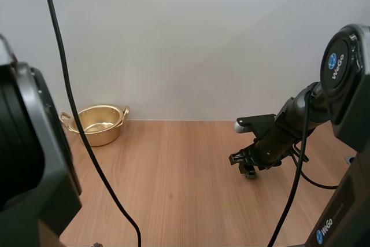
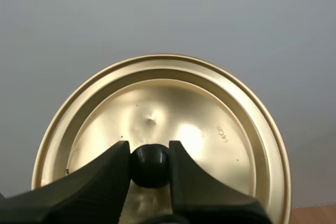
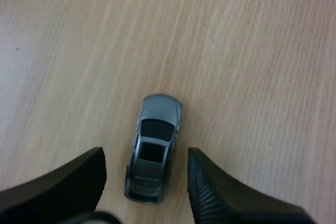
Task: Open the pot, put the car inside, and close it
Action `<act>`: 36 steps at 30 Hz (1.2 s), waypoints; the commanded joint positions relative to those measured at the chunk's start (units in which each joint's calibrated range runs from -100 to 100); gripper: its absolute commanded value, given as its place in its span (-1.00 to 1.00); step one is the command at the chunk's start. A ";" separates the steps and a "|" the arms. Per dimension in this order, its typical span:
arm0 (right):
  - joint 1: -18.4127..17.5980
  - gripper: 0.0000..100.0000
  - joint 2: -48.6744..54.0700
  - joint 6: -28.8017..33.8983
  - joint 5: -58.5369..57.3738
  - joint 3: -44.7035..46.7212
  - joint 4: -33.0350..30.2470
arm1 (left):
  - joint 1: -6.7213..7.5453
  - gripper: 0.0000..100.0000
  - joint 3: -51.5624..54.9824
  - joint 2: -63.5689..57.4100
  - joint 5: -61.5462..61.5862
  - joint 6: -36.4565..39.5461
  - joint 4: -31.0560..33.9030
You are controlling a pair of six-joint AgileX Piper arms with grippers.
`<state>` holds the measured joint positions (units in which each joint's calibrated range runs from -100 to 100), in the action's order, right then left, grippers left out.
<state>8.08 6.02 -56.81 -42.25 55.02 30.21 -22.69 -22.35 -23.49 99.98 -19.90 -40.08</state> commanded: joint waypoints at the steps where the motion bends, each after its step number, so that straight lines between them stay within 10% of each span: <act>1: -0.02 0.50 -0.58 -2.00 0.19 0.00 1.81 | -0.04 -1.00 0.04 -0.02 0.02 0.00 -0.25; 5: -0.02 0.04 -2.18 -2.80 4.04 0.00 2.59 | -0.04 -1.00 0.04 -0.02 0.02 0.00 -1.66; 9: -0.32 -0.97 -3.10 -4.82 8.04 0.00 2.59 | -0.04 -1.00 0.04 -0.02 0.02 0.00 -2.31; 14: -2.40 -1.00 -2.42 -11.91 11.61 -3.17 7.61 | -0.04 -1.00 0.04 -0.16 0.02 0.38 -2.28; 24: -10.57 -1.00 0.02 -15.90 -22.99 -28.57 25.66 | -0.04 -1.00 0.04 -3.75 0.02 5.95 -2.74; 36: -25.87 -1.00 -7.93 -15.90 -14.46 -45.54 28.31 | -0.04 -1.00 0.04 -11.29 -7.03 6.14 -2.74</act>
<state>-13.39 0.10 -72.70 -64.45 12.77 58.56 -22.69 -22.35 -34.46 93.07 -13.73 -42.94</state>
